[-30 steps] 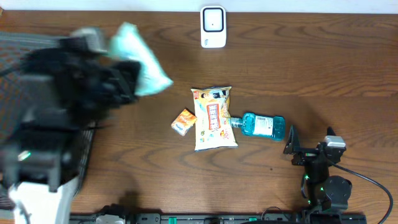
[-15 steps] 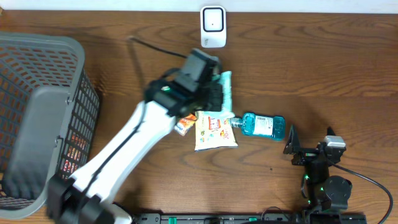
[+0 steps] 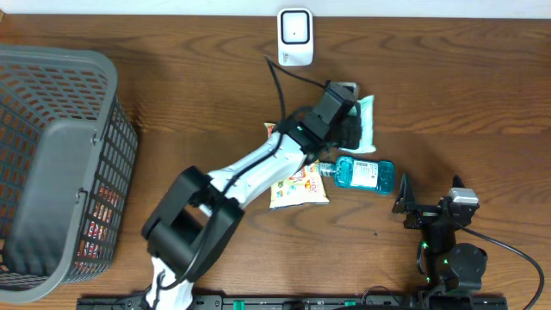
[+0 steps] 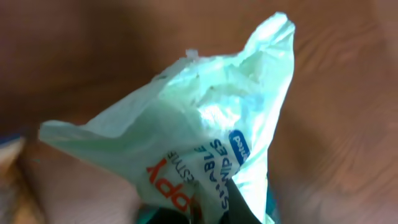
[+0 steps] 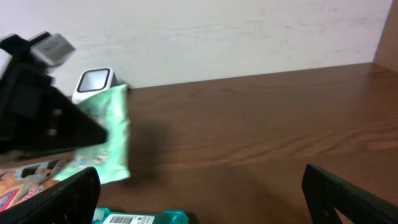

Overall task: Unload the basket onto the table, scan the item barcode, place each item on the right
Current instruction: 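Carry the mint-green bag out and place it above the bottle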

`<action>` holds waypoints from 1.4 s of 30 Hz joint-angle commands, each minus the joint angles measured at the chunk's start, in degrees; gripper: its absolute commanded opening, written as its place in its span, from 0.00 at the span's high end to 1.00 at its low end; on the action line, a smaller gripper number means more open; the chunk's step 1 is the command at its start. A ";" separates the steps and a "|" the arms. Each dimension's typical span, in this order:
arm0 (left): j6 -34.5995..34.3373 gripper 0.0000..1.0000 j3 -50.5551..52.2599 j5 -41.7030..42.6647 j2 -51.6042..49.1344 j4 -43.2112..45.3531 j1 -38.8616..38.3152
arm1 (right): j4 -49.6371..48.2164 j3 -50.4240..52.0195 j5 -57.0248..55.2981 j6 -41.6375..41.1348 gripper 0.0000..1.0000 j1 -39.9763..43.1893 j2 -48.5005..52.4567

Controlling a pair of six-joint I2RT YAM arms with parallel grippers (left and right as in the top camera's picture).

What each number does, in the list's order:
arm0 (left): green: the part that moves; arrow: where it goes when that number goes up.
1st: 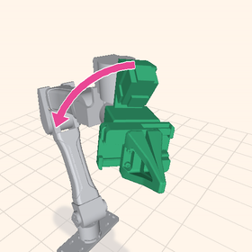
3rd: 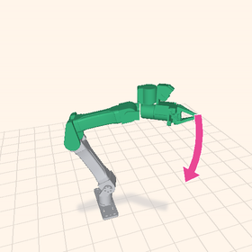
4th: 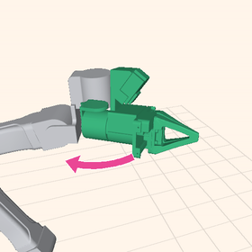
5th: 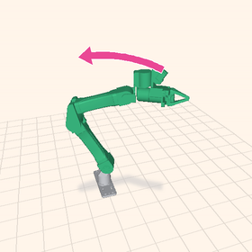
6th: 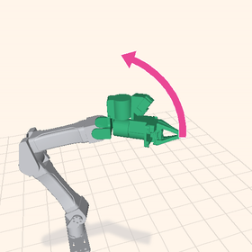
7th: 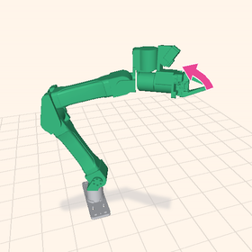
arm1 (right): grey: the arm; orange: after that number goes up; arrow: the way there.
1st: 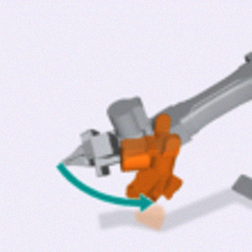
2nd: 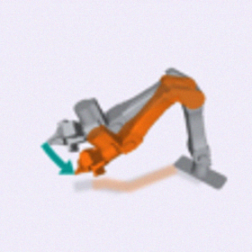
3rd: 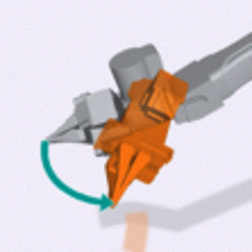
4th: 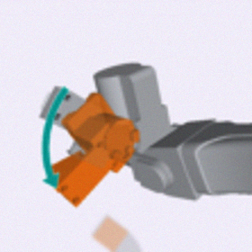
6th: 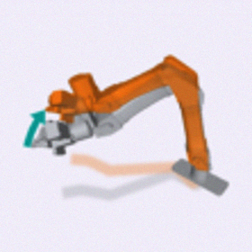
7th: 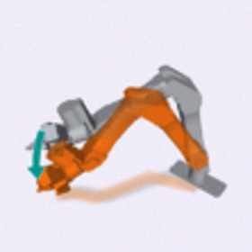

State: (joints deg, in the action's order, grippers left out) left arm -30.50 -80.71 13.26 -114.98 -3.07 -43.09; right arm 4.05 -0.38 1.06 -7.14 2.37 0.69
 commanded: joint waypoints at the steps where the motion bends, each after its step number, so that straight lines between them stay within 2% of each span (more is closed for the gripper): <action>1: -2.84 0.92 -0.28 -2.43 -2.51 2.80 0.24 | 0.26 0.07 -0.33 0.37 0.01 -0.44 -0.31; 7: -3.93 0.91 -0.28 -5.33 -5.27 2.99 0.22 | 0.26 0.07 -0.33 0.37 0.01 -0.44 -0.31; 8: -3.93 0.85 -0.28 -5.33 -5.27 2.40 0.13 | 0.24 0.07 -0.31 0.37 0.01 -0.44 -0.31; 12: -3.87 0.35 -0.31 -0.59 -4.66 1.81 -0.07 | 0.26 0.07 -0.33 0.37 0.01 -0.44 -0.31; 13: -3.87 0.27 -0.31 0.48 -4.09 1.70 -0.07 | 0.26 0.07 -0.33 0.37 0.01 -0.44 -0.31; 14: -3.65 0.24 -0.37 1.20 -3.15 1.33 0.11 | 0.26 0.07 -0.33 0.39 0.01 -0.44 -0.31; 18: 0.11 0.16 -2.67 1.29 3.56 -5.29 1.51 | 0.26 0.07 -0.31 0.37 0.01 -0.44 -0.31; 21: 8.26 0.10 -4.48 0.52 11.85 -11.56 3.41 | 0.26 0.07 -0.33 0.37 0.01 -0.44 -0.31; 27: 16.59 0.02 -4.74 -15.23 30.93 -20.28 9.75 | 0.26 0.07 -0.31 0.37 0.01 -0.44 -0.31; 32: 25.88 0.02 -4.72 -16.61 43.30 -23.30 18.86 | 0.26 0.07 -0.31 0.37 0.01 -0.44 -0.31; 34: 26.43 0.02 -4.72 -17.75 46.01 -23.74 22.45 | 0.26 0.07 -0.33 0.37 0.01 -0.44 -0.31; 37: 23.71 0.02 -4.72 -24.87 48.78 -24.15 29.51 | 0.26 0.07 -0.33 0.39 0.01 -0.44 -0.31; 40: 7.50 0.02 -4.72 -36.59 49.46 -28.13 39.26 | 0.24 0.07 -0.31 0.37 0.01 -0.44 -0.31; 42: -3.76 0.02 -4.72 -38.60 49.22 -33.64 45.90 | 0.26 0.07 -0.33 0.37 0.01 -0.44 -0.31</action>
State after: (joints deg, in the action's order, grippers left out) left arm -15.03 -85.89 -13.78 -65.52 -31.11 -6.63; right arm 4.08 -0.38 1.04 -7.14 2.37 0.69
